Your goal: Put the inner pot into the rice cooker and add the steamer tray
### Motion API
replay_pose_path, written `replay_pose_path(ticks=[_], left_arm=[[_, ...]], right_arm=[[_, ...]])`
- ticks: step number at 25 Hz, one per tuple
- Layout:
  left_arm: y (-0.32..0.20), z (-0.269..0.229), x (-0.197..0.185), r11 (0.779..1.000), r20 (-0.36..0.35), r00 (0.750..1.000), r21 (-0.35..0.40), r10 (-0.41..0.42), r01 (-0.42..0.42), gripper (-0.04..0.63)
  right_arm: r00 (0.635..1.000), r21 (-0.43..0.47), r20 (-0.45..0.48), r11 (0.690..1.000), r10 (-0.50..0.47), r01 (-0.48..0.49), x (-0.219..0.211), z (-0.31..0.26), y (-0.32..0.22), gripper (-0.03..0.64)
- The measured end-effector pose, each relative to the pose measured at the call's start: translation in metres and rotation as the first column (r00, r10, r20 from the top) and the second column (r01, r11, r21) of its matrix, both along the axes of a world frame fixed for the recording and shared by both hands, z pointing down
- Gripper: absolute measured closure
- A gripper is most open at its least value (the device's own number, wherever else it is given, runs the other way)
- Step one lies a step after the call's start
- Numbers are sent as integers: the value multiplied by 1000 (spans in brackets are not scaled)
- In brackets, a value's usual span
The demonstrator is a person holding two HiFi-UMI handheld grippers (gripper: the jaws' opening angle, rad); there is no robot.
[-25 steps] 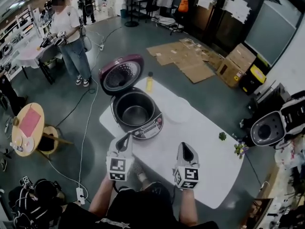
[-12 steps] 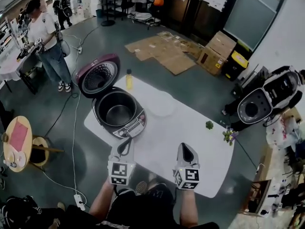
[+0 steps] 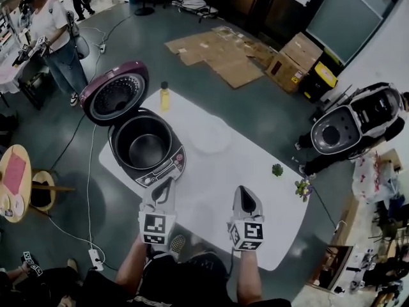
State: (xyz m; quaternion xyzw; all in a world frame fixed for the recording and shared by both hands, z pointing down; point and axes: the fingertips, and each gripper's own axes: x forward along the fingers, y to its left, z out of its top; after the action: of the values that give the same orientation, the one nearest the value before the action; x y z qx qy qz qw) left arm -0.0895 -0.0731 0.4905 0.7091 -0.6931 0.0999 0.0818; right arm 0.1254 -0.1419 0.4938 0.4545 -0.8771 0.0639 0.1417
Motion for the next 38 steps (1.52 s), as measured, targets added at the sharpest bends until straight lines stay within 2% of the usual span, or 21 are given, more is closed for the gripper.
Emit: replay_pose_path(ticks=[19, 25, 36, 38], left_arm=[[-123, 63, 41, 992, -33, 997, -109, -72, 68, 584], [-156, 96, 57, 991, -31, 998, -121, -55, 51, 584], [-178, 156, 53, 975, -52, 993, -198, -109, 97, 584], [-182, 163, 54, 973, -54, 992, -207, -111, 98, 584]], right_arm=[[994, -150, -7, 983, -111, 109, 1, 95, -145, 611], [988, -179, -19, 973, -151, 145, -10, 135, -176, 611], [986, -255, -28, 955, -166, 154, -27, 200, -223, 610], [987, -294, -17, 944, -159, 148, -31, 214, -232, 557]])
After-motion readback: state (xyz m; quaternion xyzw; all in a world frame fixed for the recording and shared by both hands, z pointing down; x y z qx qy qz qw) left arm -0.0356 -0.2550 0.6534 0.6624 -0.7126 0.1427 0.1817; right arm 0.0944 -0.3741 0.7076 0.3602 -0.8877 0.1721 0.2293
